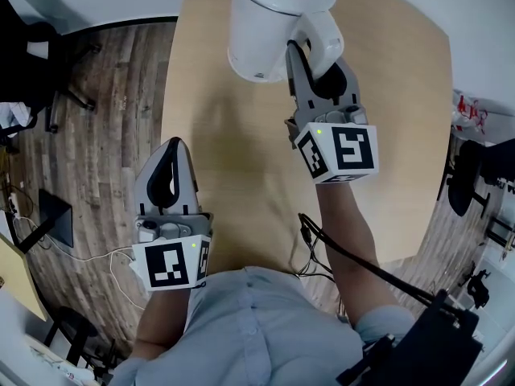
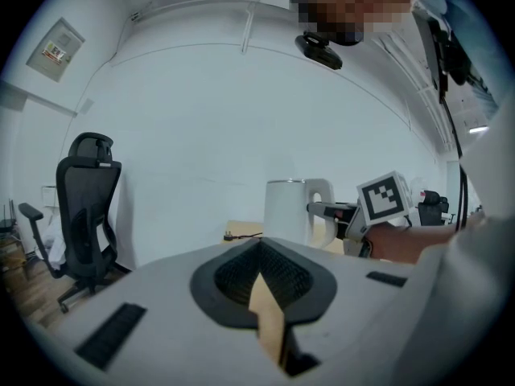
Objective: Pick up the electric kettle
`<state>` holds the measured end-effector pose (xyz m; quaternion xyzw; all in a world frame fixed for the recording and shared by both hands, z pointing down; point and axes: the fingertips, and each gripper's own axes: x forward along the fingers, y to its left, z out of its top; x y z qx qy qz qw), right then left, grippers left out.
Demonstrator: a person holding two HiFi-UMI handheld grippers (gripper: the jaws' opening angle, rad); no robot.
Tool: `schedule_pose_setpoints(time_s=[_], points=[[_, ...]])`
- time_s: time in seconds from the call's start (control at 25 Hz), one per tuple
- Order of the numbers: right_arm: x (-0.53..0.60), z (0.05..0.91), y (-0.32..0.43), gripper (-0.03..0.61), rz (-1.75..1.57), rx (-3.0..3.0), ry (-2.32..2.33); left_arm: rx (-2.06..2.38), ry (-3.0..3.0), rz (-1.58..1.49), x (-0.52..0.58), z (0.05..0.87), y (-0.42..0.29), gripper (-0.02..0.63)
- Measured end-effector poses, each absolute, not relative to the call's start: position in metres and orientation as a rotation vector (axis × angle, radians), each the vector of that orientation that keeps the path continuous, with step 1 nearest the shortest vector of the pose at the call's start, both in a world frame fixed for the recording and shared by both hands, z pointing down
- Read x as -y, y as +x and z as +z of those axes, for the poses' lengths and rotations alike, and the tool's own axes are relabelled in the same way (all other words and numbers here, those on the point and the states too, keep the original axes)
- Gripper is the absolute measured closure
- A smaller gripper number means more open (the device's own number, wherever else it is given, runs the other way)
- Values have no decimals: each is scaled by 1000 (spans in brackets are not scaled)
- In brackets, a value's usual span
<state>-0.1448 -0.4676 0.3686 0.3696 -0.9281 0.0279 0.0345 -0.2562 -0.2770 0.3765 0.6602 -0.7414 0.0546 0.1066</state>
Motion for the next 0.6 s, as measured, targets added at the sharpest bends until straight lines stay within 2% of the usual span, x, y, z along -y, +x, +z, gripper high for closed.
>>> schedule_pose_setpoints(time_s=[0.24, 0.6], points=[[482, 348, -140, 479, 55, 2885, 1189, 2201, 1938, 152, 274, 375, -261, 614], [496, 259, -123, 479, -81, 2969, 1283, 2209, 2002, 143, 267, 360, -253, 614]])
